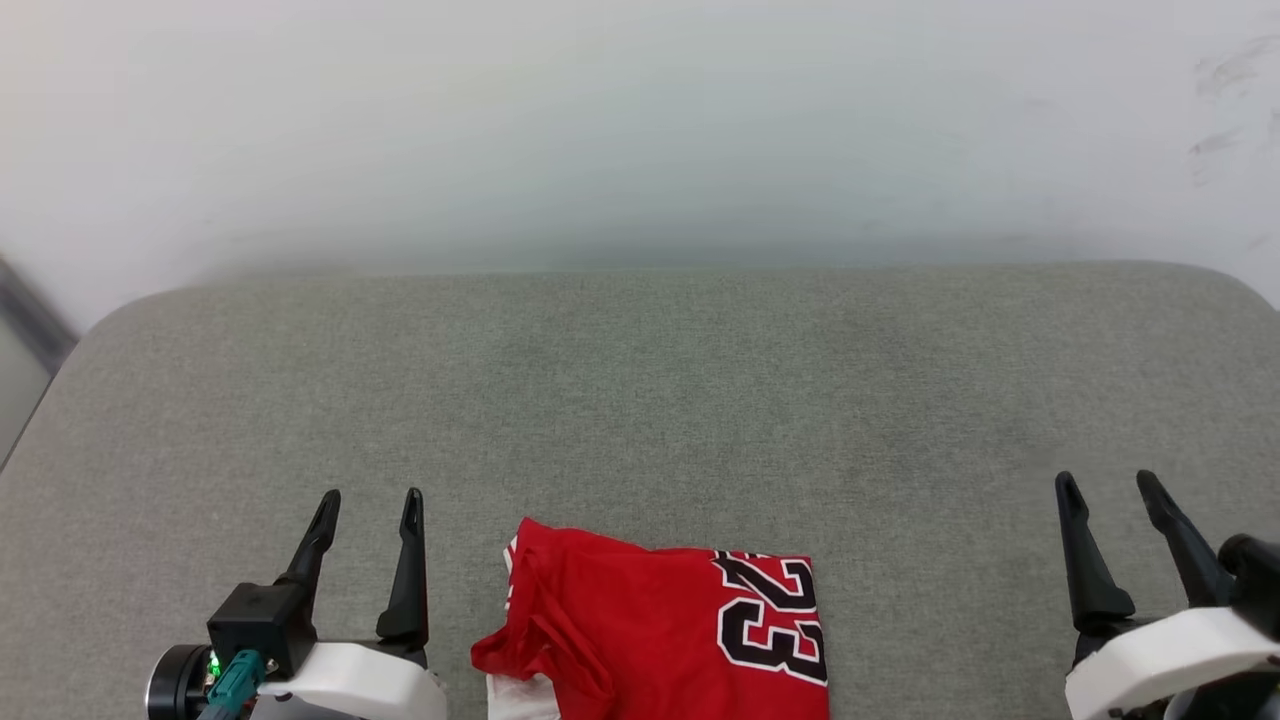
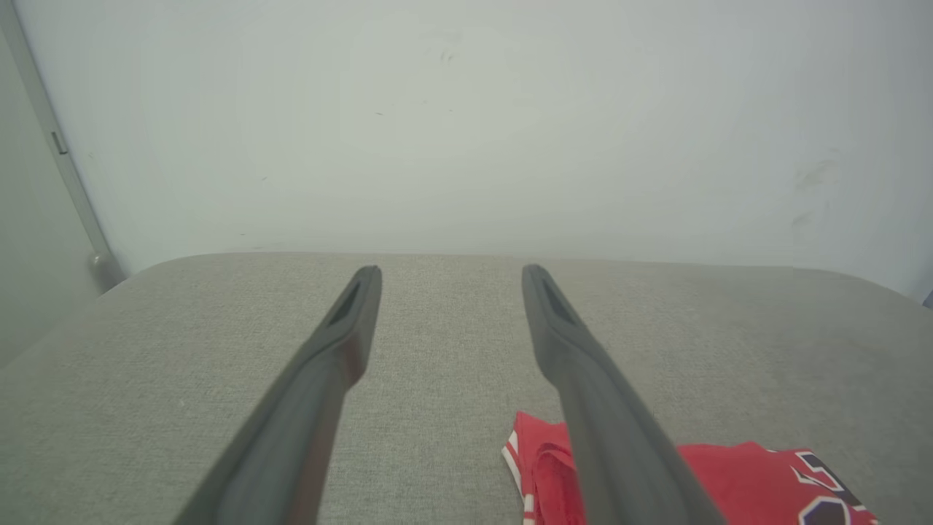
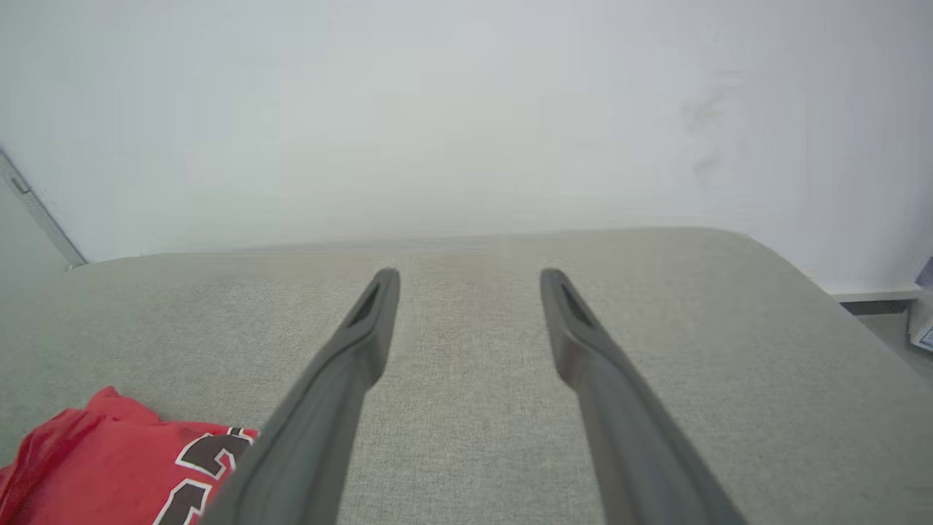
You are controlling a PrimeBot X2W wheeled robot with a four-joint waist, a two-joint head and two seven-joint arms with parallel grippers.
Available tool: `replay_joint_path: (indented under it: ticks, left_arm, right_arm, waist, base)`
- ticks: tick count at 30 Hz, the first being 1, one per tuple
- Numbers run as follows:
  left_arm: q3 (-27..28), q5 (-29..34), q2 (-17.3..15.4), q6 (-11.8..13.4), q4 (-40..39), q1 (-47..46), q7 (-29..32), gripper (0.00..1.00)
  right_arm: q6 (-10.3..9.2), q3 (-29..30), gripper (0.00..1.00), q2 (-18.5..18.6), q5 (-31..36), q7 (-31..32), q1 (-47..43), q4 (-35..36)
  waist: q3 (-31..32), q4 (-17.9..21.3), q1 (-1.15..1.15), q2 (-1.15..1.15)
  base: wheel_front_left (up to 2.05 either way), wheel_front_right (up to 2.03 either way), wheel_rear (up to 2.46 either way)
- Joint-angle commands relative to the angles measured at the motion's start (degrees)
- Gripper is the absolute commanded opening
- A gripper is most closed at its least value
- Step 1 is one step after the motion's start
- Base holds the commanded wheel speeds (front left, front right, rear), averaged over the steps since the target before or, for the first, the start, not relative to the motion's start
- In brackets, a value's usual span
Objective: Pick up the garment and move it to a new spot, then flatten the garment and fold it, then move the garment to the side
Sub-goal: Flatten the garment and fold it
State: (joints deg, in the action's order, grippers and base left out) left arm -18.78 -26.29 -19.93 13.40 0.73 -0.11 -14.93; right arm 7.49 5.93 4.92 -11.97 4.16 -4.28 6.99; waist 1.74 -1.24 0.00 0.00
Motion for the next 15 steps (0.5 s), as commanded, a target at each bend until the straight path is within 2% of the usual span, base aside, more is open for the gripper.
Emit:
replay_joint_path:
  ticks: [1,6,15]
  left_arm:
    - [0.28,0.48,-0.33,0.17,0.05,0.83,-0.38,1.0]
    - [1.07,1.69,-0.21,0.15,0.36,2.29,-0.37,1.0]
    - [3.23,3.69,1.09,-0.69,0.31,4.43,-0.38,1.0]
  right_arm:
    - [0.0,0.07,1.0,-0.54,0.74,-0.81,-1.12,1.01]
    - [0.0,-0.89,1.0,-1.26,3.19,-2.49,-2.91,3.84]
    - [0.0,-1.98,1.0,-1.98,3.55,-1.33,-5.3,6.34]
  waist:
    - [0.3,0.22,0.0,0.0]
    - [1.01,0.33,0.0,0.0]
    - [1.53,-0.34,0.0,0.0]
  base:
    - [0.0,0.0,0.0]
    - [0.0,0.0,0.0]
    - [0.0,0.0,0.0]
